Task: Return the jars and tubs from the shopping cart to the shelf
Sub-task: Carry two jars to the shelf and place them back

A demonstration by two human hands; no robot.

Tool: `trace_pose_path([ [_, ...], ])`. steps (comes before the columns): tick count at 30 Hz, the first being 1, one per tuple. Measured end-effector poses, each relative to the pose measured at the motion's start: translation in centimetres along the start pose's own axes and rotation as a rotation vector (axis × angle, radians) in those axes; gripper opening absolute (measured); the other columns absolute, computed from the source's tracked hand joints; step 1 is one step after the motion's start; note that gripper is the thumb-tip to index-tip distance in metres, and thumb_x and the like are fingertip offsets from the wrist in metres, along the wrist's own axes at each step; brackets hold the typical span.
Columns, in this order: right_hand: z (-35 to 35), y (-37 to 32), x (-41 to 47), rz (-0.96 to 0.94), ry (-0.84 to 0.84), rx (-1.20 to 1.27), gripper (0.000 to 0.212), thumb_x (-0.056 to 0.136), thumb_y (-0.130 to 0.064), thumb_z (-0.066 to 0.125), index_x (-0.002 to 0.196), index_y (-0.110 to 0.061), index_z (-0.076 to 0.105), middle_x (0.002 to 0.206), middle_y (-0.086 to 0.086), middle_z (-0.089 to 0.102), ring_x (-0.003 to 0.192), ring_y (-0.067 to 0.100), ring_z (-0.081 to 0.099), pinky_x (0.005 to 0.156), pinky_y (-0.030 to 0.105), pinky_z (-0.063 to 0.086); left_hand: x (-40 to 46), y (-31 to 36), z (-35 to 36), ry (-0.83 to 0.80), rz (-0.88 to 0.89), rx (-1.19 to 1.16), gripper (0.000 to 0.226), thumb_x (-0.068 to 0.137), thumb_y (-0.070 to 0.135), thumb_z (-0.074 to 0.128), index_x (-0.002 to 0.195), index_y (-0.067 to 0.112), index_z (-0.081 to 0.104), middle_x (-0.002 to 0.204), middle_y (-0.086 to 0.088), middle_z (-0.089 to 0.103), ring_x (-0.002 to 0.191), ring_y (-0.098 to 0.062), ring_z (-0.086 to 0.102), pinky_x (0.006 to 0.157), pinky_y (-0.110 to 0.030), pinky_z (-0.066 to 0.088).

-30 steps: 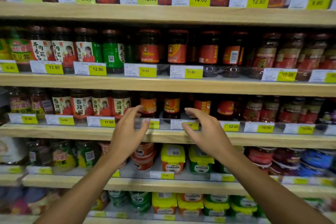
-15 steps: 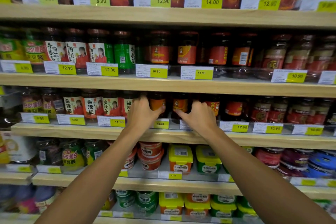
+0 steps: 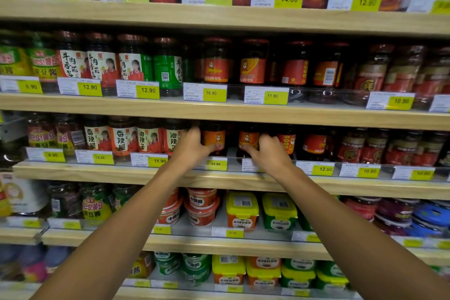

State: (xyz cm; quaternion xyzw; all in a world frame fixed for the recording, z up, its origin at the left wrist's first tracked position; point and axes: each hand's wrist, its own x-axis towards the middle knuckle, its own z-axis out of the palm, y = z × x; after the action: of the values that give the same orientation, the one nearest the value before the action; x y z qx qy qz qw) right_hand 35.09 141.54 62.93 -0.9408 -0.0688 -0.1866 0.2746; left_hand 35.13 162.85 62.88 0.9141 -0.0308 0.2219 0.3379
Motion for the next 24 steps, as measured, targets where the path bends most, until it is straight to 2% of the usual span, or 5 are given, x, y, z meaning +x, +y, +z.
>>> trace_pose_path([
  [4,-0.9,-0.1,-1.8,-0.052,-0.005,0.025,0.053,0.089,-0.054,0.068,0.114,-0.009,0.058,0.102,0.011,0.069,0.101,0.036,0.066,0.081,0.044,0.056,-1.6,0.3,-0.4,0.025,0.040,0.001,0.070,0.080,0.052,0.078,0.134,0.016,0.051,0.127,-0.010,0.066,0.119,-0.031,0.061,0.095,-0.046,0.053],
  [9,-4.1,2.5,-6.7,-0.238,0.102,0.042,0.077,0.093,-0.055,0.064,0.155,-0.018,0.036,0.143,0.002,0.059,0.131,0.021,0.055,0.105,0.041,0.049,-7.0,0.8,-0.3,0.202,0.184,0.016,0.067,0.092,0.040,0.068,0.149,0.020,0.040,0.148,-0.003,0.053,0.135,-0.023,0.050,0.106,-0.042,0.046],
  [17,-7.4,10.3,-11.9,-0.257,0.128,-0.083,0.062,0.096,-0.052,0.058,0.153,-0.034,0.039,0.151,-0.014,0.049,0.138,0.009,0.045,0.108,0.034,0.045,-11.7,4.9,4.1,0.018,0.505,0.057,0.054,0.096,0.050,0.049,0.145,0.027,0.049,0.148,0.011,0.049,0.138,-0.009,0.046,0.109,-0.031,0.043],
  [22,-9.0,15.5,-14.2,-0.249,0.113,-0.179,0.064,0.096,-0.057,0.056,0.152,-0.027,0.043,0.153,-0.008,0.048,0.142,0.011,0.041,0.114,0.033,0.040,-12.4,7.9,8.9,-0.136,0.630,0.136,0.058,0.096,0.060,0.041,0.145,0.029,0.049,0.149,0.012,0.048,0.137,-0.007,0.042,0.113,-0.022,0.031],
  [24,-9.8,17.7,-15.6,-0.238,0.116,-0.232,0.067,0.096,-0.059,0.053,0.151,-0.022,0.045,0.153,-0.004,0.048,0.142,0.014,0.042,0.116,0.035,0.040,-12.5,9.5,11.0,-0.209,0.693,0.145,0.061,0.096,0.061,0.041,0.146,0.028,0.048,0.149,0.010,0.048,0.138,-0.011,0.043,0.114,-0.028,0.035],
])
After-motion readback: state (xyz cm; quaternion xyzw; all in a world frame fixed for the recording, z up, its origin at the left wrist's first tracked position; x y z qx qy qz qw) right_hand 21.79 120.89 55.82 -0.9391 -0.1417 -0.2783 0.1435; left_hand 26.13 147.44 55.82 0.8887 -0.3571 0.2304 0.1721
